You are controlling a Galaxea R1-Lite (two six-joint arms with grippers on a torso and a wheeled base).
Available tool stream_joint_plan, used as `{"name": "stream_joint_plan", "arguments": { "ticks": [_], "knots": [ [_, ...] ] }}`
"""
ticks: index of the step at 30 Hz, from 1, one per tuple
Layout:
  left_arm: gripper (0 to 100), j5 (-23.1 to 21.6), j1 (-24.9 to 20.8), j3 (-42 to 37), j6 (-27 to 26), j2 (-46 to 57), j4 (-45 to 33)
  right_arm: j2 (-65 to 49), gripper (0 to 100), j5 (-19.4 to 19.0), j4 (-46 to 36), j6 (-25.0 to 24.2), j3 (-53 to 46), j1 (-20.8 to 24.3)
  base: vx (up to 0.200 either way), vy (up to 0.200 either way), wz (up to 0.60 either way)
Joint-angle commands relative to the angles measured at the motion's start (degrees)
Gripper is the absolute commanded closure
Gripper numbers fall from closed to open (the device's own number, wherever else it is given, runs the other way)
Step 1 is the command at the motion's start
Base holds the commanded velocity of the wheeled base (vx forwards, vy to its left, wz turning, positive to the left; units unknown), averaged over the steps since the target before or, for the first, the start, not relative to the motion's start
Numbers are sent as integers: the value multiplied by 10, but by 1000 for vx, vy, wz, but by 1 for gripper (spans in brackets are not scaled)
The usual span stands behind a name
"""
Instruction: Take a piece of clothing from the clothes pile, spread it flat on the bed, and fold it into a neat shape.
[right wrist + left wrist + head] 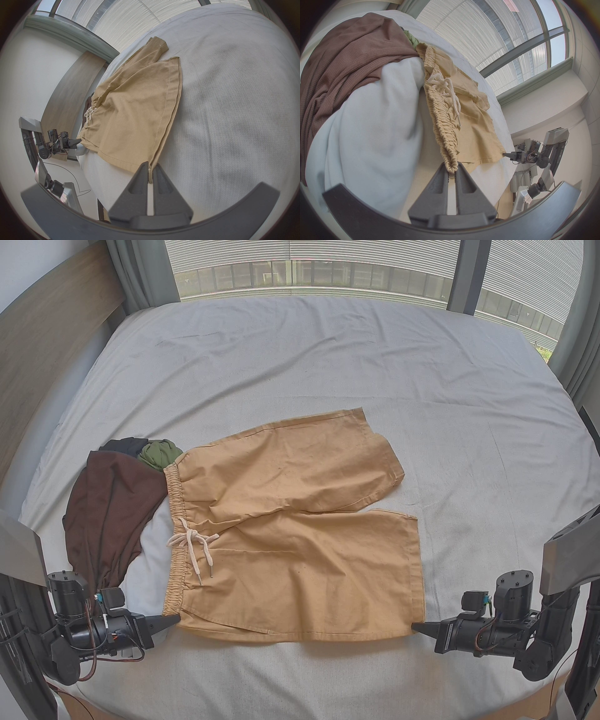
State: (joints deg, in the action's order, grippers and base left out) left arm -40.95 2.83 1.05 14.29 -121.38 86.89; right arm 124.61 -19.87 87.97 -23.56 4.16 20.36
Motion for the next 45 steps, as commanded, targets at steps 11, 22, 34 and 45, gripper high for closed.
{"name": "stream_joint_plan", "arguments": {
  "ticks": [11,22,34,45],
  "knots": [
    [100,-29,12,7,-29,-16,19,-15,100,-27,4,1,20,-7,0,0,0],
    [100,-29,-18,67,45,75,19,-98,100,-28,2,-33,73,-3,0,0,0],
    [100,-29,-16,123,111,90,20,-126,100,-27,1,-39,116,-8,0,0,0],
    [100,-26,-18,146,166,116,19,-138,100,-26,-1,-48,169,-8,0,0,0]
  ]
}}
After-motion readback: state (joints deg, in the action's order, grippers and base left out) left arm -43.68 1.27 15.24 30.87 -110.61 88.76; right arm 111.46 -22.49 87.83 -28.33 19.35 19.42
